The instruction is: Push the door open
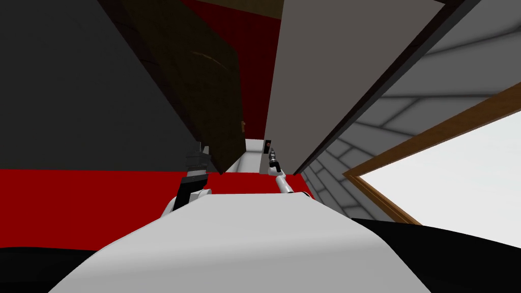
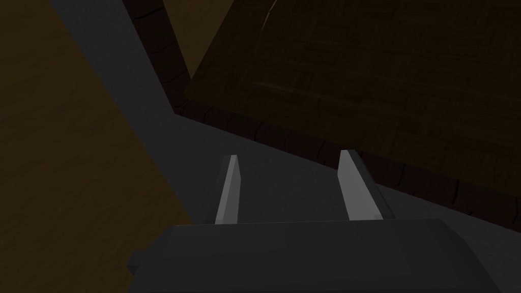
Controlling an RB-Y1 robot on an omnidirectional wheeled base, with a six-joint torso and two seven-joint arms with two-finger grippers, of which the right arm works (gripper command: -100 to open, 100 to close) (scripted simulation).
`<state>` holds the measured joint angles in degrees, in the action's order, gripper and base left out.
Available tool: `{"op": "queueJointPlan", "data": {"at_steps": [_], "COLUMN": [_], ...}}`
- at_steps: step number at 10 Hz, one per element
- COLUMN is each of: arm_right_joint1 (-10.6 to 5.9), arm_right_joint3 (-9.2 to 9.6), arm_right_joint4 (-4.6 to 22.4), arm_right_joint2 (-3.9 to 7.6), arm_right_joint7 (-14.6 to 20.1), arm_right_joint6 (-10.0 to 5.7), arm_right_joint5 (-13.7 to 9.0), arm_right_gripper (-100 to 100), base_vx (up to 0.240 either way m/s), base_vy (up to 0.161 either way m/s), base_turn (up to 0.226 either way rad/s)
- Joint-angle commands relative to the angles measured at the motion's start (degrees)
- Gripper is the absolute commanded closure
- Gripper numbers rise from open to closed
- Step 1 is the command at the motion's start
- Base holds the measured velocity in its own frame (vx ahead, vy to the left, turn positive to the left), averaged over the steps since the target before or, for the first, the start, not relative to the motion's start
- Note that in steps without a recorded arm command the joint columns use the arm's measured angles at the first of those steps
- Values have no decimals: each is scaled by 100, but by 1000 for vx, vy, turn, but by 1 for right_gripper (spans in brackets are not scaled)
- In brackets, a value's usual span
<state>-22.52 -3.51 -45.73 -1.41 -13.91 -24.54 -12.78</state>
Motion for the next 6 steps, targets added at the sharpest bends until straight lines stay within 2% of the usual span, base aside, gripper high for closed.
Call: {"op": "queueJointPlan", "data": {"at_steps": [1,3,4,6], "arm_right_joint1": [-1,-5,-8,-13], "arm_right_joint3": [-14,-32,-42,-60], "arm_right_joint4": [26,39,46,59], "arm_right_joint2": [177,267,275,217], "arm_right_joint7": [-3,-2,-2,-1], "arm_right_joint6": [-19,-24,-27,-31], "arm_right_joint5": [-4,-10,-14,-20], "arm_right_gripper": [-100,-100,-100,-100], "base_vx": [171,200,203,190], "base_vy": [13,6,-20,-1], "base_turn": [27,19,20,23]}}
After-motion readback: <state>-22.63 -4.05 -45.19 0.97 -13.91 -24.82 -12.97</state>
